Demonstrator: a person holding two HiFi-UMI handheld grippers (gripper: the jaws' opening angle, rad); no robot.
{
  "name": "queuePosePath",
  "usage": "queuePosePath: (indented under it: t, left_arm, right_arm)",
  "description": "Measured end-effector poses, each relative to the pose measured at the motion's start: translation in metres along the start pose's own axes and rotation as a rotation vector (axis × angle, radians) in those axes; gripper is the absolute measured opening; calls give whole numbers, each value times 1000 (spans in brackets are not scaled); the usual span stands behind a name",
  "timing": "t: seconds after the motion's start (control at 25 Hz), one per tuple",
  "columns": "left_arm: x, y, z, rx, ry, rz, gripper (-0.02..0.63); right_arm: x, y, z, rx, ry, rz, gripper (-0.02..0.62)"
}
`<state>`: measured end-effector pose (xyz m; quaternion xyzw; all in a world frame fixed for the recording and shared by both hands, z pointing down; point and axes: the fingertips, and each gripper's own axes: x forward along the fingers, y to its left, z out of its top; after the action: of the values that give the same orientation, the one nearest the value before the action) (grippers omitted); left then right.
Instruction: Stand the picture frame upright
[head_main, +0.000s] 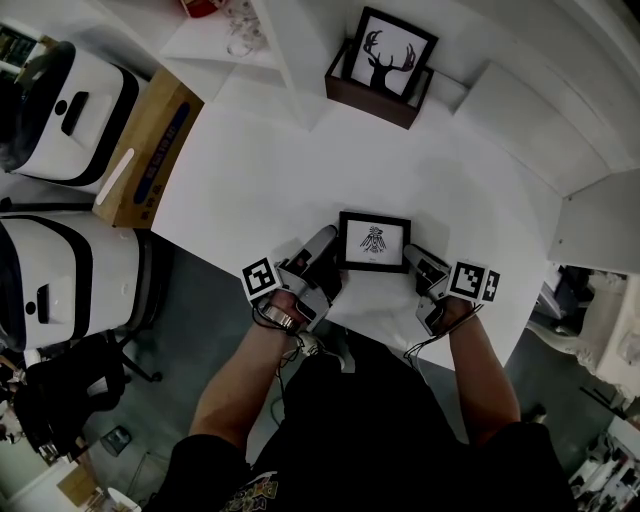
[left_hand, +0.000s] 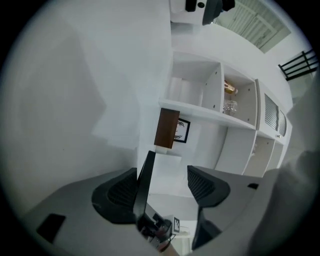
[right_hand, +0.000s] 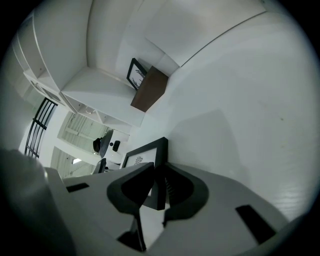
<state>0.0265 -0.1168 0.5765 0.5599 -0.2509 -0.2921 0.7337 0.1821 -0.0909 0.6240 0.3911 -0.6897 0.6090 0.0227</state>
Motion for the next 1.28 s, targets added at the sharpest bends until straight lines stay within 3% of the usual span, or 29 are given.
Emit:
queuePosePath:
  t: [0.08,0.2,0.28,0.36,0.48,0.76,1.16,1.28]
  left_arm:
    - [2,3,-10,20,82,25,316]
    - [-2,22,-25,138,235,140,305]
    - [-8,35,-26,228,294,222,230]
    - [-7,38,-28,295,330,244,104]
    - [-3,39,-30,319,337,249,49]
    - [-1,46,-35,418,392,301,38]
    - [-8,33,-41,411,378,212,26]
    - [-13,29,-40,415,377,195,26]
  right_arm:
    - [0,0,1,10,5,13,58]
    - [2,2,-2,-14,32,25,55]
    - [3,5,-5,-47,52,28,55]
    - [5,8,-9,-96,77,25,54]
    - [8,11,-15,-170,107,1,51]
    - [9,10,-14,-179,97,-17,51]
    - [9,8,-20,-267,131,-49,61]
    - [9,13,-22,-250,131,-12,91]
